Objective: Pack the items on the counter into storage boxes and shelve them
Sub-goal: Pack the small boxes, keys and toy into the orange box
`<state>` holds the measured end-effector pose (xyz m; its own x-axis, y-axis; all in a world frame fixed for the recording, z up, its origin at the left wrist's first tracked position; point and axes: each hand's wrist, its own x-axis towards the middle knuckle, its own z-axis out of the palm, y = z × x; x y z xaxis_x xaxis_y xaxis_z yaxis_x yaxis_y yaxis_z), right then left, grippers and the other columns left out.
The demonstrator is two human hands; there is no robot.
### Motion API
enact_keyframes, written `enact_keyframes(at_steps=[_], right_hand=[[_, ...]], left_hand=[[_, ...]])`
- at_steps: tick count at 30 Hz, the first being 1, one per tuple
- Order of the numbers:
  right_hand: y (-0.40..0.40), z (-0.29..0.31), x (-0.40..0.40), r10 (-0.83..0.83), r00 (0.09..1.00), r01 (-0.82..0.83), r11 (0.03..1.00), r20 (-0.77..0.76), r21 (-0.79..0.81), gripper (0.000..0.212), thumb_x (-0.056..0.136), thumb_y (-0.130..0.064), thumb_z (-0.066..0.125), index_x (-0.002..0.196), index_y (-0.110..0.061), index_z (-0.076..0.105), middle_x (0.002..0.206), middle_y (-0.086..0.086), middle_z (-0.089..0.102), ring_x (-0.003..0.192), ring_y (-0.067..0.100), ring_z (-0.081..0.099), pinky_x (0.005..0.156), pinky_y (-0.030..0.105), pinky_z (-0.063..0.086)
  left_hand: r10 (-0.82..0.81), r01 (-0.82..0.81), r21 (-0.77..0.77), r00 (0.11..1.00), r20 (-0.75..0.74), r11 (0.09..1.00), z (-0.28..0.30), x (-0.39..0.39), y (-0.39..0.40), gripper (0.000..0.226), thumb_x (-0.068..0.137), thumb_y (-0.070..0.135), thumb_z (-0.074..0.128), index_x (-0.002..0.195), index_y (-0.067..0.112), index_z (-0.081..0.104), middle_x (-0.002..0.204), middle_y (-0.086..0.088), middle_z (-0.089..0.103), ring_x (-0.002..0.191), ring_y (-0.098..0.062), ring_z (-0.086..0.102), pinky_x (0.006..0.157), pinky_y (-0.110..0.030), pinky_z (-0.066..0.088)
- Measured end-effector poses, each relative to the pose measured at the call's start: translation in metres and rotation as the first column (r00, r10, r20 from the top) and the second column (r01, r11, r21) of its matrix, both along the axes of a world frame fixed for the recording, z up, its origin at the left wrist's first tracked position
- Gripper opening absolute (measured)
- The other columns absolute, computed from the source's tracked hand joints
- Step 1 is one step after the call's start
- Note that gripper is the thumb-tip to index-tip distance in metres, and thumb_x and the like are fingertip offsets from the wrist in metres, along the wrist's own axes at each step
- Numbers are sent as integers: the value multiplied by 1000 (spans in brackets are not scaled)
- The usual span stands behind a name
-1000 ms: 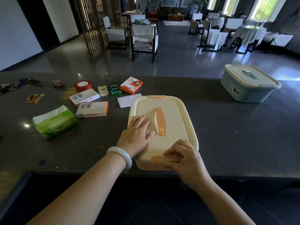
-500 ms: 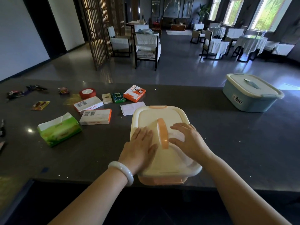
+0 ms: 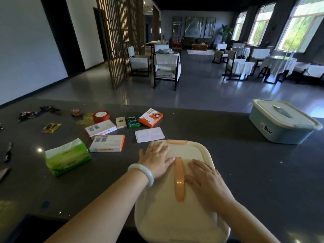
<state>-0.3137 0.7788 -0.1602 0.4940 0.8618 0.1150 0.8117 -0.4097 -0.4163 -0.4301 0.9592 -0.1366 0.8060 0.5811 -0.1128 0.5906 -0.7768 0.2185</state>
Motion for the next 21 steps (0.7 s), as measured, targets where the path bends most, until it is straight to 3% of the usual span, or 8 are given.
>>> enact_keyframes(at_steps=[4, 6, 9, 11, 15, 21], right_hand=[[25, 13, 25, -42, 998, 46, 995, -48, 89, 42, 90, -53, 52, 123, -29, 63, 132, -12, 53, 122, 11, 41, 105, 31, 32], [48, 17, 41, -61, 994, 71, 990, -88, 122, 47, 88, -52, 58, 127, -26, 61, 133, -9, 53, 123, 14, 40, 105, 32, 32], [83, 19, 58, -23, 988, 29, 999, -155, 37, 56, 84, -50, 66, 134, -28, 54, 138, -8, 48, 132, 16, 36, 111, 34, 26], [100, 19, 68, 9, 956, -2, 1000, -294, 26, 56, 79, -45, 74, 129, -27, 59, 134, -6, 55, 128, 17, 46, 111, 37, 32], [116, 17, 85, 8, 964, -18, 999, -265, -37, 40, 77, -54, 71, 113, -37, 68, 109, -14, 67, 102, 10, 60, 92, 32, 48], [119, 13, 90, -3, 966, 9, 1000, -259, 25, 10, 80, -53, 67, 84, -45, 72, 88, -20, 68, 85, 2, 60, 72, 21, 47]], left_hand=[[3, -2, 18, 1000, -15, 1000, -18, -2, 3, 66, 94, 67, 11, 152, 36, 0, 161, 13, -12, 147, -22, -18, 115, -58, 11], [-8, 10, 44, 999, -53, 999, -21, 0, 4, 69, 93, 68, 13, 150, 38, -10, 160, 10, -17, 147, -23, -17, 115, -54, 13], [1, 0, 15, 999, -54, 1000, -23, -1, 4, 74, 91, 70, 14, 150, 38, -18, 160, 7, -22, 147, -23, -17, 116, -51, 10], [1, -1, 1, 1000, -24, 1000, -24, -3, 3, 71, 90, 70, 8, 149, 40, -18, 159, 8, -23, 146, -21, -20, 117, -51, 7], [-9, 9, -11, 1000, -11, 1000, -23, -3, 2, 65, 93, 67, 6, 150, 40, -14, 158, 12, -23, 145, -20, -24, 118, -54, 5], [2, -2, 7, 1000, -14, 1000, -23, -3, 1, 65, 94, 66, 7, 151, 39, -9, 159, 14, -20, 145, -18, -26, 117, -54, 8]])
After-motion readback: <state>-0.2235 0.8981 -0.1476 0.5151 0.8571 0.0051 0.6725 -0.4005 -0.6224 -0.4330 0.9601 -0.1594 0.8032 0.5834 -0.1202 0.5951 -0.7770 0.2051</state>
